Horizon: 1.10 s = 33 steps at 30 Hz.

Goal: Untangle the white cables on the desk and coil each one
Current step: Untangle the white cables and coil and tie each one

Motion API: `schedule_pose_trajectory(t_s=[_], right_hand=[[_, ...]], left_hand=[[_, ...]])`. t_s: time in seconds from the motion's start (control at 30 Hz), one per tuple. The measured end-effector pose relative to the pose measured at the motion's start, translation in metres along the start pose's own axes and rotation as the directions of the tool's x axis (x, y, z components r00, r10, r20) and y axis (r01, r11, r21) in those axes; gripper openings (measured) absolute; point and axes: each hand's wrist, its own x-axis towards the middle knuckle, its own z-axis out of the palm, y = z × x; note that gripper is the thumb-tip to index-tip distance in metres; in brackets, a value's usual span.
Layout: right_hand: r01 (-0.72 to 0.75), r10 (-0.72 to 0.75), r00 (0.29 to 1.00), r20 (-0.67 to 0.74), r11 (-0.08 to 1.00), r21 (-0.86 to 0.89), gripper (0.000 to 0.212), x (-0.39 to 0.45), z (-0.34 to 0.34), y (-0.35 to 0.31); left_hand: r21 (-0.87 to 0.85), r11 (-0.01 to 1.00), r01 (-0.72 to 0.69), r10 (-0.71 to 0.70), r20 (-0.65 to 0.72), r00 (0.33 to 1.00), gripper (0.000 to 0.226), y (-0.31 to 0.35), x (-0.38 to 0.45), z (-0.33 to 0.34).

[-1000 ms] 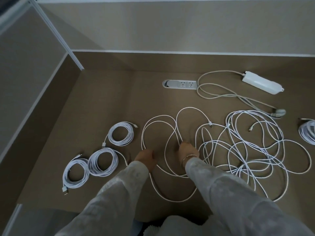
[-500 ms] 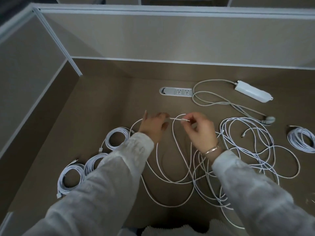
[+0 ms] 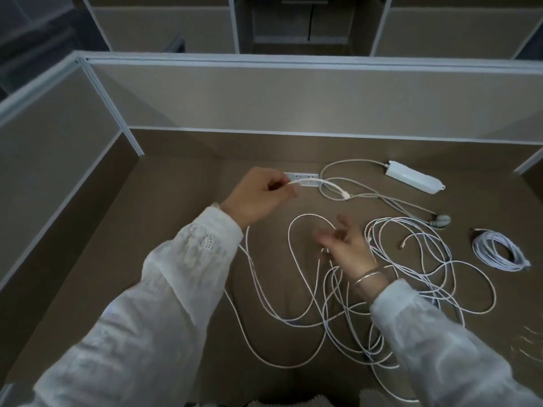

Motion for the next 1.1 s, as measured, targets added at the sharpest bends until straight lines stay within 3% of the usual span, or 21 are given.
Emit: schedule_pose_trajectory(t_s=[0.13,0.23,0.3,0.4,0.47,0.53,0.7,0.87,0.97,1.1], right_hand=[[-0.003,0.039,0.977,0.212,0.985,-0.171,0.072,-0.012,0.049,0.036],[0.199,-0.113,0.947,0.3,0.941,-0.274,0.068,-0.013,0.081,0.037],[0.318,-0.177,0.903,0.392,0.889,-0.331,0.054,-0.014,0.095,0.032],[0.355,-0.09,0.847,0.523,0.828,-0.434,0.013,-0.016,0.112,0.031],[0.351,-0.007,0.836,0.549,0.776,-0.524,0.024,-0.017,0.115,0.039],[0.277,0.055,0.85,0.523,0.799,-0.534,0.038,-0.013,0.104,0.047],[0.087,0.167,0.934,0.315,0.749,-0.657,0.043,0.014,0.027,0.042],[-0.201,0.254,0.947,0.198,0.946,-0.255,0.022,0.019,-0.021,-0.006],[-0.149,0.155,0.959,0.238,0.988,-0.042,0.025,-0.001,-0.014,-0.048],[0.067,-0.111,0.972,0.206,0.976,0.208,0.022,-0.049,0.007,-0.082]], left_hand=[[-0.269,0.959,0.095,-0.085,0.05,0.995,0.027,0.029,-0.005,-0.011],[-0.392,0.908,0.144,-0.104,0.122,0.987,0.032,0.037,-0.012,-0.019],[-0.436,0.886,0.155,-0.102,0.143,0.984,0.031,0.039,-0.019,-0.027],[-0.524,0.835,0.168,-0.116,0.131,0.985,0.028,0.042,-0.028,-0.041],[-0.563,0.81,0.163,-0.115,0.12,0.986,0.029,0.044,-0.034,-0.053],[-0.579,0.805,0.133,-0.102,0.085,0.991,0.029,0.043,-0.04,-0.067],[-0.61,0.789,0.078,-0.122,-0.031,0.992,0.028,0.028,-0.057,-0.104],[-0.562,0.803,0.196,-0.233,0.006,0.972,0.026,0.014,-0.071,-0.099],[-0.527,0.821,0.219,-0.252,0.011,0.968,0.025,0.007,-0.073,-0.077],[-0.466,0.867,0.177,-0.207,-0.013,0.978,0.021,0.007,-0.075,-0.047]])
